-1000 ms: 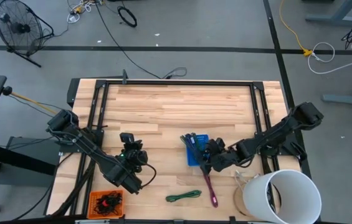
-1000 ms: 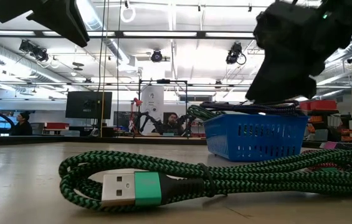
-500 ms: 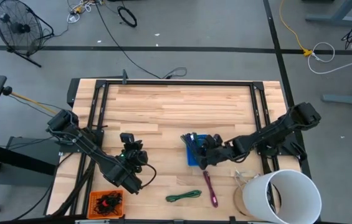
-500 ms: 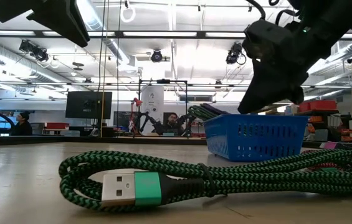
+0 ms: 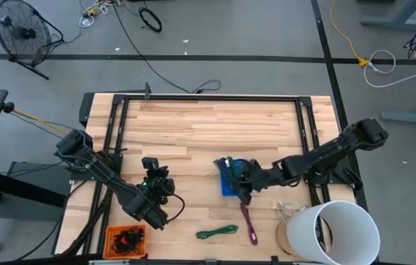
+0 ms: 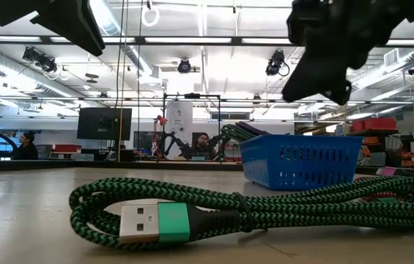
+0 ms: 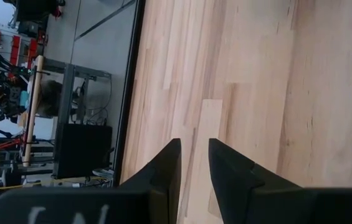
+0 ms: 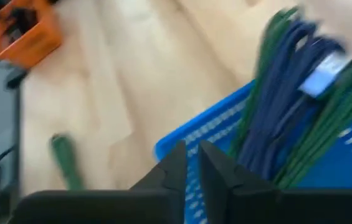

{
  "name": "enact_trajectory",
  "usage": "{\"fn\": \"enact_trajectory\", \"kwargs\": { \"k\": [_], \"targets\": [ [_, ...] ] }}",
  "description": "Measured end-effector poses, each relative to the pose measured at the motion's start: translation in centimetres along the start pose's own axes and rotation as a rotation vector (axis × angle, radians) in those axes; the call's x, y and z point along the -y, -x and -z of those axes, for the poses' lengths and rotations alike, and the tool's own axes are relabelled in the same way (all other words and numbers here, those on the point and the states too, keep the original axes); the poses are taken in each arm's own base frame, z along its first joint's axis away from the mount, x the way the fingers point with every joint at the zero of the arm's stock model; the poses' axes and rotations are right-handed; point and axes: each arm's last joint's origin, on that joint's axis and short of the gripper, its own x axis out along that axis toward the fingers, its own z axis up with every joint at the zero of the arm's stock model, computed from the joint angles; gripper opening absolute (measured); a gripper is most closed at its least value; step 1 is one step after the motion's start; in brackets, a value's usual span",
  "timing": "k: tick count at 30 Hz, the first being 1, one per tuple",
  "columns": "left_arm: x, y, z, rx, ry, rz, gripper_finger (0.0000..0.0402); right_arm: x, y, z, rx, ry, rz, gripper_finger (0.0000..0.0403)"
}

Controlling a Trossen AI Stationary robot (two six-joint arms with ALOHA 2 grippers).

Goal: Pick & Place USB Port
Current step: Put the black and pink charger cable into the blue bin

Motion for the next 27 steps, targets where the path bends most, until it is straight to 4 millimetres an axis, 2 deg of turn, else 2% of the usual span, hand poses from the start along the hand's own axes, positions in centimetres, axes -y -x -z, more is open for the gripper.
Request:
{"fn": "enact_trajectory", "kwargs": {
  "k": [5, 13, 23, 27],
  "targets": [
    [0.0, 0.0, 0.0, -0.001, -0.001, 0.0, 0.0085, -1.0, 0.5, 1.0, -0.137, -0.047, -0.13, 0.0026],
    [0.1, 0.0, -0.1, 0.001, 0.008, 0.007, 0.0085, -2.4, 1.3, 3.0, -0.434, -0.283, -0.259, 0.002],
    [0.2, 0.0, -0.2, 0.01, 0.028, 0.015, 0.0085, -3.3, 2.1, 4.9, -0.471, -0.353, -0.196, 0.002],
    [0.4, -0.1, -0.4, 0.022, 0.054, 0.029, 0.0085, -3.9, 2.4, 5.8, -0.47, -0.371, -0.173, 0.0037]
  ]
}}
